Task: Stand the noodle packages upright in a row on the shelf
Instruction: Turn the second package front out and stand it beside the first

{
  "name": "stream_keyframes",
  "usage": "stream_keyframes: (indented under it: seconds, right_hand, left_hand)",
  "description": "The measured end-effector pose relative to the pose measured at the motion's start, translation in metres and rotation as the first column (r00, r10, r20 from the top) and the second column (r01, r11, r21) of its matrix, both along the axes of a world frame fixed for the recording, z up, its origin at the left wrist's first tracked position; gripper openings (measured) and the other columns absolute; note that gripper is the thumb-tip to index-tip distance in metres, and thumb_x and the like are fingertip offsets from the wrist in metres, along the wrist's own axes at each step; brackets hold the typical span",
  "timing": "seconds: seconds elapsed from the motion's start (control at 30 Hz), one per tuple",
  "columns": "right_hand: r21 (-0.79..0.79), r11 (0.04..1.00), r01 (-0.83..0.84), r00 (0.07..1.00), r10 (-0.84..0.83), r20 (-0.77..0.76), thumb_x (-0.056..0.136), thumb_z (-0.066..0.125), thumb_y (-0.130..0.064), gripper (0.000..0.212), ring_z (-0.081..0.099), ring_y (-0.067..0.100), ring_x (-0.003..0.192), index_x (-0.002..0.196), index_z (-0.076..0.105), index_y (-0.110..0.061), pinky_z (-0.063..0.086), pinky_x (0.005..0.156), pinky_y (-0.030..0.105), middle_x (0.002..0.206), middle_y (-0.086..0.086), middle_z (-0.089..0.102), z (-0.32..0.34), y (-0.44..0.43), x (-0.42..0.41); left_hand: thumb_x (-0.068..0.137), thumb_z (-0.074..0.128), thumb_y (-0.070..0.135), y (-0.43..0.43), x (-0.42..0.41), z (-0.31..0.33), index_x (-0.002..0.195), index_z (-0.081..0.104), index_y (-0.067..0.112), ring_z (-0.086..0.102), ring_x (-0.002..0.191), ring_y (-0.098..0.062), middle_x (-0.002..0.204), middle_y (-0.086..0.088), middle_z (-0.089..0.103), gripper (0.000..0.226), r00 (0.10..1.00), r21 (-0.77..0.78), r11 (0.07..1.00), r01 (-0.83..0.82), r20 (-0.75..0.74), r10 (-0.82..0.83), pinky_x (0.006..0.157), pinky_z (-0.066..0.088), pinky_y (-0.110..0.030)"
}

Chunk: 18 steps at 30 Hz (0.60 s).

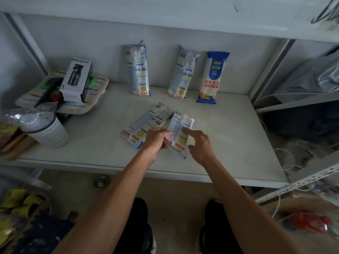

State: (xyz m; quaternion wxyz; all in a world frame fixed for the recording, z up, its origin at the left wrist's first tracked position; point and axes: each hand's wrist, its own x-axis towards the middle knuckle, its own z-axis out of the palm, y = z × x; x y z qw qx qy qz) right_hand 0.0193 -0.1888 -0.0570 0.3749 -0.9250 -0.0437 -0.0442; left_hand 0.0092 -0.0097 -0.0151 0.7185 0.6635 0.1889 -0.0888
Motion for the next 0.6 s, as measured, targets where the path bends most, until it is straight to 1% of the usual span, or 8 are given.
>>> stream_keyframes:
  seconds: [0.07,0.13,0.2,0.27,0.33,0.4,0.47,0.6]
  right_hand:
    - [-0.221,0.973,-0.065,0.995,0.081,0.062,0.067,0.078,-0.011,0.089,0.051,0.037,0.119,0.146,0.042,-0.031,0.048,0.095,0.046,0.144,0.014,0.048,-0.006,-0.003,0.0]
    - [-0.281,0.958,-0.048,0.997,0.061,0.036,0.068,0.081,-0.037,0.095,0.041,0.032,0.131,0.149,0.032,-0.037,0.042,0.1,0.045,0.152,0.006,0.038,-0.008,0.0,-0.001]
    - [-0.199,0.979,-0.034,0.989,0.062,0.137,0.071,0.077,-0.045,0.076,0.05,0.026,0.127,0.14,0.046,-0.035,0.048,0.097,0.046,0.142,0.0,0.053,-0.005,0.002,0.003]
    - [0.003,0.999,-0.044,0.973,0.042,0.226,0.075,0.079,-0.03,0.049,0.066,0.02,0.107,0.121,0.066,-0.022,0.055,0.089,0.042,0.12,0.002,0.07,0.005,0.004,0.006]
    - [0.214,0.977,-0.003,0.987,-0.032,0.158,0.076,0.08,-0.018,0.034,0.068,0.006,0.086,0.109,0.072,-0.013,0.056,0.081,0.02,0.099,-0.001,0.074,0.028,0.006,0.004]
    - [0.365,0.928,0.07,0.994,-0.094,0.047,0.077,0.081,-0.017,0.024,0.062,-0.006,0.066,0.1,0.074,-0.014,0.047,0.063,0.006,0.083,-0.008,0.072,0.041,0.005,0.006]
    - [0.463,0.884,0.069,0.997,-0.079,0.002,0.078,0.078,-0.014,0.018,0.063,-0.01,0.061,0.095,0.073,-0.013,0.046,0.057,0.009,0.077,-0.011,0.072,0.045,-0.001,0.009]
    - [0.558,0.829,0.03,0.998,0.011,-0.069,0.08,0.077,-0.023,0.025,0.075,0.017,0.081,0.1,0.07,-0.01,0.062,0.072,0.04,0.089,0.002,0.078,0.045,-0.007,0.008]
  left_hand:
    - [0.09,0.066,0.008,-0.006,-0.006,0.008,0.078,0.068,0.008,0.061,0.056,-0.018,0.067,-0.007,0.068,0.012,0.999,-0.113,0.994,0.005,0.035,-0.001,0.047,0.045,-0.025]
    - [0.09,0.065,0.007,-0.014,-0.011,0.015,0.083,0.069,0.007,0.066,0.058,-0.017,0.07,-0.007,0.07,0.009,0.999,-0.251,0.968,-0.008,0.037,0.018,0.045,0.047,-0.025]
    - [0.091,0.064,0.008,-0.018,-0.013,0.016,0.098,0.068,0.005,0.07,0.06,-0.015,0.074,-0.005,0.072,0.008,0.996,-0.363,0.931,-0.033,0.06,0.059,0.044,0.05,-0.024]
    - [0.093,0.064,0.014,-0.019,-0.012,0.017,0.112,0.065,0.005,0.069,0.063,-0.014,0.081,-0.006,0.073,0.022,0.991,-0.452,0.891,-0.047,0.093,0.1,0.046,0.052,-0.024]
    - [0.096,0.059,0.025,-0.015,-0.009,0.018,0.108,0.066,0.009,0.066,0.069,-0.016,0.082,-0.006,0.072,0.022,0.986,-0.498,0.866,-0.045,0.116,0.119,0.057,0.05,-0.028]
    - [0.095,0.053,0.026,-0.01,-0.005,0.017,0.101,0.065,0.011,0.068,0.078,-0.019,0.083,-0.003,0.072,0.02,0.982,-0.437,0.897,-0.065,0.132,0.136,0.066,0.047,-0.031]
    - [0.083,0.059,0.021,-0.007,0.0,0.012,0.111,0.062,0.014,0.069,0.095,-0.019,0.1,-0.002,0.074,0.028,0.977,-0.198,0.977,-0.084,0.177,0.12,0.072,0.045,-0.031]
    - [0.079,0.07,0.014,-0.006,0.0,0.005,0.125,0.06,0.021,0.066,0.107,-0.009,0.12,0.005,0.07,0.048,0.977,0.12,0.989,0.088,0.185,-0.109,0.08,0.049,-0.028]
